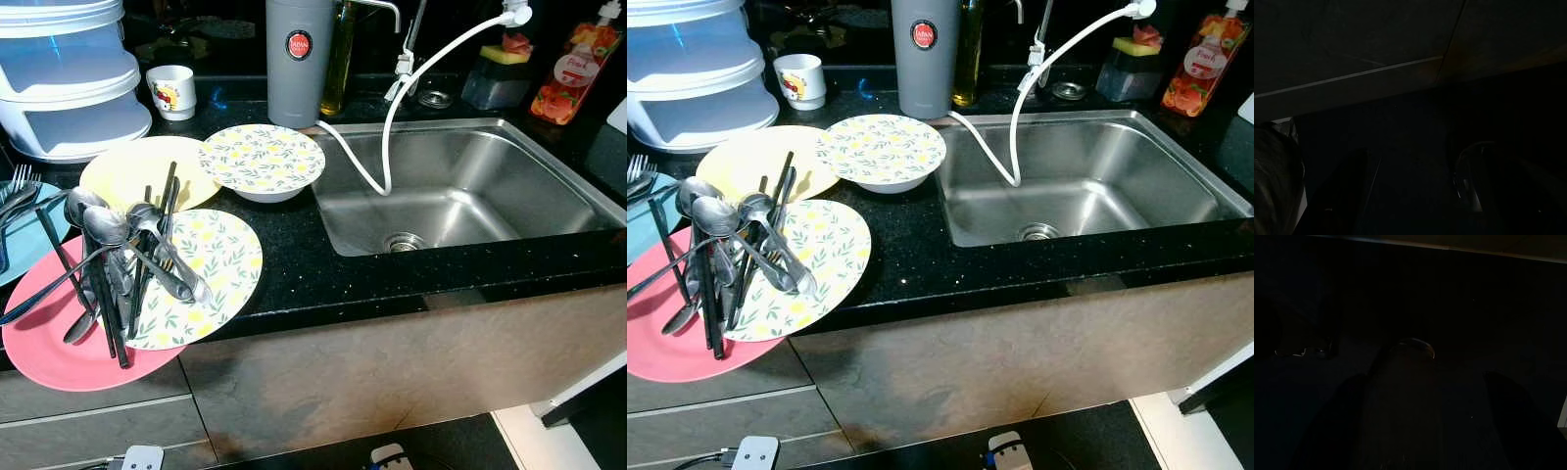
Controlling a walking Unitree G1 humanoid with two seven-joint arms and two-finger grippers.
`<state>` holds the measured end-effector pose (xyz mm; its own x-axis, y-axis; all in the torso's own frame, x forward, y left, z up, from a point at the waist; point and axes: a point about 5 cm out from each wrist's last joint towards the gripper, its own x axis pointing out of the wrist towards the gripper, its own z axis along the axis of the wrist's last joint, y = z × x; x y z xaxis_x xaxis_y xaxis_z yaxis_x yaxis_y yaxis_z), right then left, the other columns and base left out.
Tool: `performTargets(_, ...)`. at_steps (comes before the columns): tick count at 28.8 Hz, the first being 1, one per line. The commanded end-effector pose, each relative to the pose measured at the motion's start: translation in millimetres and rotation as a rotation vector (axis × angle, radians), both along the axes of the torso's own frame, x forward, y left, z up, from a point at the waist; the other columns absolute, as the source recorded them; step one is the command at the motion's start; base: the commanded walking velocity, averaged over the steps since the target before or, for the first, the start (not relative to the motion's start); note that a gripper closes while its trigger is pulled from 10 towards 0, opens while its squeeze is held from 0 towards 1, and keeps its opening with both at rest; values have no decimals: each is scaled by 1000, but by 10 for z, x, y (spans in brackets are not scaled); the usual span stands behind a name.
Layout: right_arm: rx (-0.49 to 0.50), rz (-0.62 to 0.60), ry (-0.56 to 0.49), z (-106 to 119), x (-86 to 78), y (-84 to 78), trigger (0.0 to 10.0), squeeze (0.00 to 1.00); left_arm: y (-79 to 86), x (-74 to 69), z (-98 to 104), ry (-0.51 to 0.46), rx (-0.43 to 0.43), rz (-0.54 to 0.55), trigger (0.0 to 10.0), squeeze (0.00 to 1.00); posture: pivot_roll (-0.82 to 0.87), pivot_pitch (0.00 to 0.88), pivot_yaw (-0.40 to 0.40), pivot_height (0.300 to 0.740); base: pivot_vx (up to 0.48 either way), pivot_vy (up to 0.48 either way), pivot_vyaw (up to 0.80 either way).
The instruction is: Kitchen organization
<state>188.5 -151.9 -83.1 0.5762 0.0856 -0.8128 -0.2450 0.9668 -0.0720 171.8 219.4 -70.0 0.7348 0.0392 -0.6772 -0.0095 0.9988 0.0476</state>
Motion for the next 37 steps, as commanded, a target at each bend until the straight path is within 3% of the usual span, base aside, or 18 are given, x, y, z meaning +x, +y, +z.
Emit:
performTargets(1, -7, 2, 70, -88, -170, -4, 10000, 0, 36, -94, -42, 40, 15, -4, 10000, 0, 107, 161, -9, 740, 0, 0, 0)
performTargets(37, -7, 28, 70, -82, -156, 19, 10000, 0, -15, -127, -79, 63, 10, -5, 10000, 0, 105, 169, -15, 740, 0, 0, 0)
